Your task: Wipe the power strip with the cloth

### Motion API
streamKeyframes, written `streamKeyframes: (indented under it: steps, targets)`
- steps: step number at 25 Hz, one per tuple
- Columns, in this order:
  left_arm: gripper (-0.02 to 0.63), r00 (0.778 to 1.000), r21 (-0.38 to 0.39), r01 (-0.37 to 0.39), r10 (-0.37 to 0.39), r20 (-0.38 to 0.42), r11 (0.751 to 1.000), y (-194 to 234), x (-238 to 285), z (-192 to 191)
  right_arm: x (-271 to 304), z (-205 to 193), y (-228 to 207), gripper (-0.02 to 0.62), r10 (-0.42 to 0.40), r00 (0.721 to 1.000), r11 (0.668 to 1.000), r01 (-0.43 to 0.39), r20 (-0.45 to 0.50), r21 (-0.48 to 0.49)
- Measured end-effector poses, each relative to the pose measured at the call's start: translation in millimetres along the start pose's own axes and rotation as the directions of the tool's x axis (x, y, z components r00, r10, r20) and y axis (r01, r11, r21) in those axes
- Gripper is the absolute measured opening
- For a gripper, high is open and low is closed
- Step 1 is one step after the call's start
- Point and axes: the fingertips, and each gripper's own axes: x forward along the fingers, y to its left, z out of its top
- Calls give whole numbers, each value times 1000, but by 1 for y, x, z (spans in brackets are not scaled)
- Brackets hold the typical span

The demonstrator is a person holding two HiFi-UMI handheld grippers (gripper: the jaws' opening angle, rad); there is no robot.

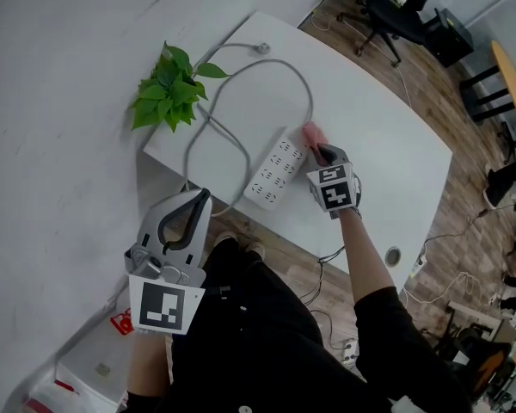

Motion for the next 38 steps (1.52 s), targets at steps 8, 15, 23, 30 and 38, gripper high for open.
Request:
streamKeyframes:
  steps: [8,15,23,30,38]
  targets:
    - [14,999,8,23,-23,26,1000,-1,2,3,-4,-1,10,48,22,1000,1000,-22,2,0]
    - [14,999,6,40,-40,37,999,-3,3,5,-12,-2,28,48,59,998,998,-59,10,-13]
    - [14,997,5,66,-66,41,998,-7,5,6,-23,-5,53,48,111,994,994,-111,14,-17]
    - [14,994,13,89,-90,56,996,-10,10,8,-32,-7,84,48,169,985,985,-168,20,-36]
    - [14,991,17,111,-112,68,994,-15,14,11,-42,-7,119,48,228,973,973,-226,35,-43]
